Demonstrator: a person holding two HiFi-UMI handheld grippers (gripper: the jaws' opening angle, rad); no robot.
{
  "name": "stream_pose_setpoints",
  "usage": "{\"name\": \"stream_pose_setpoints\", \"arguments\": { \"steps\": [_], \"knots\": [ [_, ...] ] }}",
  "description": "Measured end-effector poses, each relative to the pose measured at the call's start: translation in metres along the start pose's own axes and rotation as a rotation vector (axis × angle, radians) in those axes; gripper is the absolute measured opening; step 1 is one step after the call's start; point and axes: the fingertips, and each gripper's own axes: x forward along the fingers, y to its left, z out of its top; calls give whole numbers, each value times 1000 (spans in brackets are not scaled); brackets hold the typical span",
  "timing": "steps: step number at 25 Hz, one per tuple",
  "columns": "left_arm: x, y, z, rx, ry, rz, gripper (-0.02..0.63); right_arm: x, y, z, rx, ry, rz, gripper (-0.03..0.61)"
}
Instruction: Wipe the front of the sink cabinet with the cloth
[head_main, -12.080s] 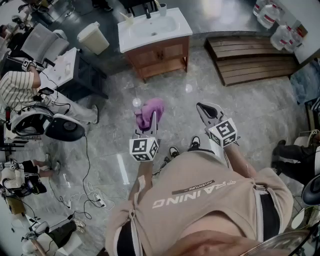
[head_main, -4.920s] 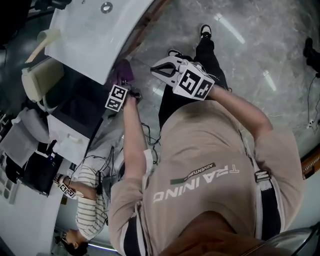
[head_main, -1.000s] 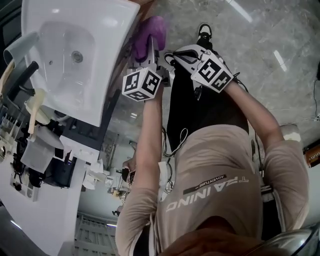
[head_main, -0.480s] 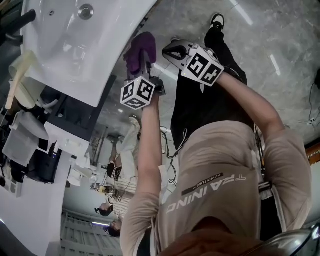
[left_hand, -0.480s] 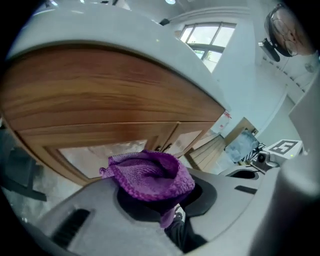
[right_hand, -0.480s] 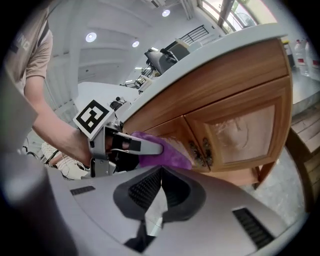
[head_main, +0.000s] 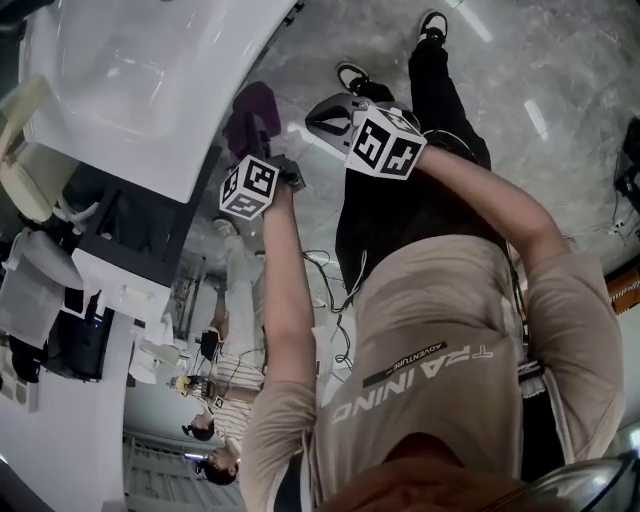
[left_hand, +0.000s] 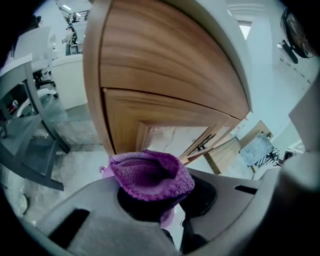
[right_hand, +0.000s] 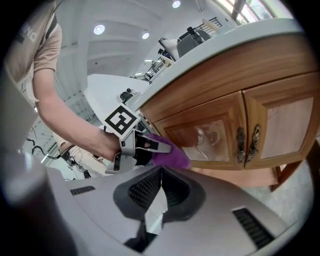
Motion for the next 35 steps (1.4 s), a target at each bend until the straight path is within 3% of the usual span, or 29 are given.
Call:
{"name": "stream_pose_setpoints", "arguments": {
  "steps": [8, 15, 22, 30, 35],
  "knots": [
    [13, 46, -3, 64, 37, 27, 49, 44, 19, 9, 25, -35, 14, 12],
    [25, 52, 6, 141, 42, 16, 49, 34, 6, -2, 32, -15, -46, 12],
    [26, 50, 4, 98, 43, 18, 49, 17, -3, -9, 40, -14, -84, 12],
    [39, 6, 24, 134, 11, -44, 49, 6, -12, -10, 51, -40, -94, 12],
    [50, -22, 30, 107, 21, -72, 49, -10, -18, -18, 75, -45, -105, 12]
  ]
}}
